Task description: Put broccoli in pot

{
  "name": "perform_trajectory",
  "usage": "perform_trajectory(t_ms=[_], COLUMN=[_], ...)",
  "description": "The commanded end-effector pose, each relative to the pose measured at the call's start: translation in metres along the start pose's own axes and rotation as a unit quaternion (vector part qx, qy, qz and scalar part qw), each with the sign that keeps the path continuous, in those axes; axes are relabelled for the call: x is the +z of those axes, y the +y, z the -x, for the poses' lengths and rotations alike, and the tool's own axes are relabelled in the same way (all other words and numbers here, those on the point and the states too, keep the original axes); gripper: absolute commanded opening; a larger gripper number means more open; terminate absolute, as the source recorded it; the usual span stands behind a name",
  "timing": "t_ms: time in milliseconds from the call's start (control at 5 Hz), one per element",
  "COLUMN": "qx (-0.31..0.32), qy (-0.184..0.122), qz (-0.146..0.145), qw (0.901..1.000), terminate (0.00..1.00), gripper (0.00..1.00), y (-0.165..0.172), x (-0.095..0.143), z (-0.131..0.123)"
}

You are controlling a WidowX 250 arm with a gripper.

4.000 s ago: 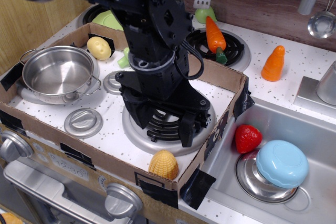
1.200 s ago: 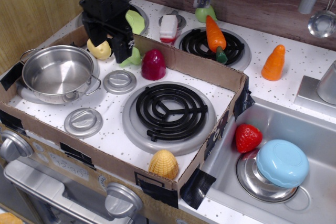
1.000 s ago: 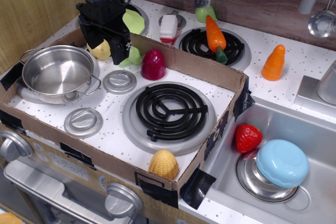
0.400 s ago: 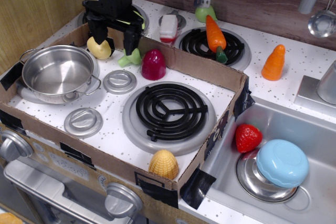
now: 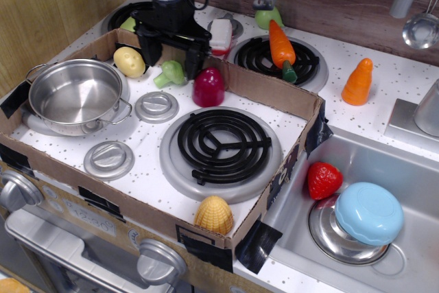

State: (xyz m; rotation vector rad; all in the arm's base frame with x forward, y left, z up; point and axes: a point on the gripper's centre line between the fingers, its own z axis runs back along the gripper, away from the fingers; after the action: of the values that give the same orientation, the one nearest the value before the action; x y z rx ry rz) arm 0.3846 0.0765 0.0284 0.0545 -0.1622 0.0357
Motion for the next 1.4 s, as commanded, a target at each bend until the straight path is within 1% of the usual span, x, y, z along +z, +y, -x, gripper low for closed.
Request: perform_trajectory(t_ms=[0,200,400,600,800,1000,1200], qx=[-0.021,-0.022,-0.022,-0.029,-0.036,-0.036,-0.031], qy=[-0.014,-0.014,-0.011,-0.011,-0.019,-0.023,-0.001], qz=[0.007,0.017,0.027,0.032,0.033,0.021,0.02], qw=[0.9997,0.9995,0.9993,0.999,0.9986,0.9989,0.9993], terminate=[0.0,0.0,0.0,0.0,0.0,0.0,0.0], gripper=[1.0,1.0,0.0,0.0,0.0,0.0,0.0], y=[0.003,0.005,0.004,0.001,-0.002,-0.004,-0.001], x=[0.001,-0.008,-0.014,-0.012,-0.004,0.012,0.036], z=[-0.017,-0.014,-0.011,-0.009,-0.007,-0.002,0.004])
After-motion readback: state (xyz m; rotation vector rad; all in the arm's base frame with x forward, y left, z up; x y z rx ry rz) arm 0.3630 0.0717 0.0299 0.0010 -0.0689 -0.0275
